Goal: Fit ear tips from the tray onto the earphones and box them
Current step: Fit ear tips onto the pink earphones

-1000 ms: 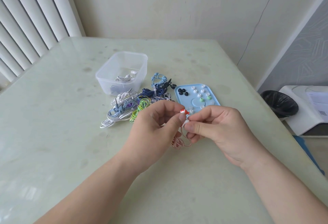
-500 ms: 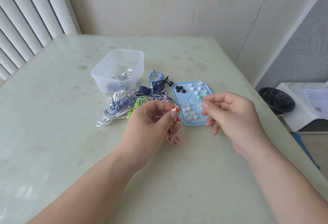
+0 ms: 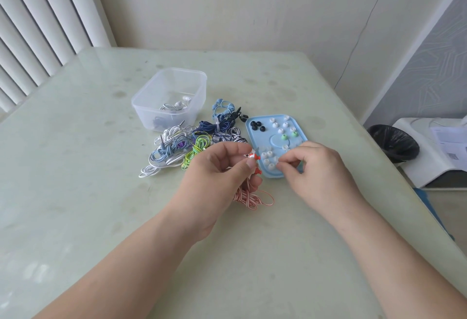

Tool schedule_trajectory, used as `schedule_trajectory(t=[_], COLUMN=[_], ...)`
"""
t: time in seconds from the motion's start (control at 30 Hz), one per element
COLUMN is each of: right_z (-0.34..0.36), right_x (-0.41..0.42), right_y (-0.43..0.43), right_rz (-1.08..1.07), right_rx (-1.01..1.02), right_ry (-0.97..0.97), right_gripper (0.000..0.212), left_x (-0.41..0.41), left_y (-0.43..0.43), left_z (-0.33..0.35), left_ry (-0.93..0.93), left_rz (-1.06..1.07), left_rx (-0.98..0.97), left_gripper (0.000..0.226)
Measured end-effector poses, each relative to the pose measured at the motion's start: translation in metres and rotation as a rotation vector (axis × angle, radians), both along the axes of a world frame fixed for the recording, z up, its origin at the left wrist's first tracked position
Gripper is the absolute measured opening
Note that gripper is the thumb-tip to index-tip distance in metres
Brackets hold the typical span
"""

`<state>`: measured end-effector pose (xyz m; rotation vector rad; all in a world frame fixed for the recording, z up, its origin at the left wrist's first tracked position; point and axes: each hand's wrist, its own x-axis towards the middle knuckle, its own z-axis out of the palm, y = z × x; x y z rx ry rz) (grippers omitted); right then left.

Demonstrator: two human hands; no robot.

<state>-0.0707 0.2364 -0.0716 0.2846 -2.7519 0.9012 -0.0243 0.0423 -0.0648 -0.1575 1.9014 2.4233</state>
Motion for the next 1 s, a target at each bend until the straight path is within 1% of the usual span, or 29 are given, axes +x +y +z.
schedule_trajectory(t=[0.07,0.13,0.17,0.2,0.3,0.33,0.4,0.5,0.67,1.0], right_z=[0.001,0.006,0.009,0.013,0.024,0.025,0.027,0.028,0.027,0.030], right_x=[0.001,0.004,0.006,0.009,0.015,0.015,0.016,0.018,0.019,0.023], right_y=[0.000,0.000,-0.002,-0.004,-0.012,-0.013,-0.014,-0.018,-0.022,-0.026], right_rz=[-0.001,0.001,0.010,0.024,0.097,0.116,0.145,0.163,0.188,0.163], right_rx=[-0.012,-0.106,-0.213,-0.354,-0.843,-0.968,-1.120,-1.213,-1.287,-1.286], right_ry=[0.033,0.062,0.040,-0.023,-0.307,-0.387,-0.501,-0.586,-0.663,-0.649], right_gripper=[0.012,0.012,0.011,0.009,0.004,0.005,0.014,0.021,0.022,0.019], left_x=[0.000,0.001,0.001,0.001,0.001,0.001,0.001,0.002,0.004,0.005], left_y=[0.000,0.001,0.000,0.001,0.001,0.001,0.002,0.003,0.004,0.004], left_z=[0.000,0.000,0.000,0.000,0.000,0.001,0.001,0.002,0.000,0.000], left_ry=[0.001,0.001,0.003,0.005,0.017,0.024,0.043,0.081,0.113,0.158], left_rz=[0.001,-0.001,0.002,0.002,0.008,0.010,0.011,0.008,0.017,0.058], left_rx=[0.005,0.004,0.008,0.014,0.025,0.025,0.024,-0.004,-0.077,-0.137], left_gripper=[0.015,0.014,0.014,0.014,0.014,0.015,0.015,0.015,0.013,0.011])
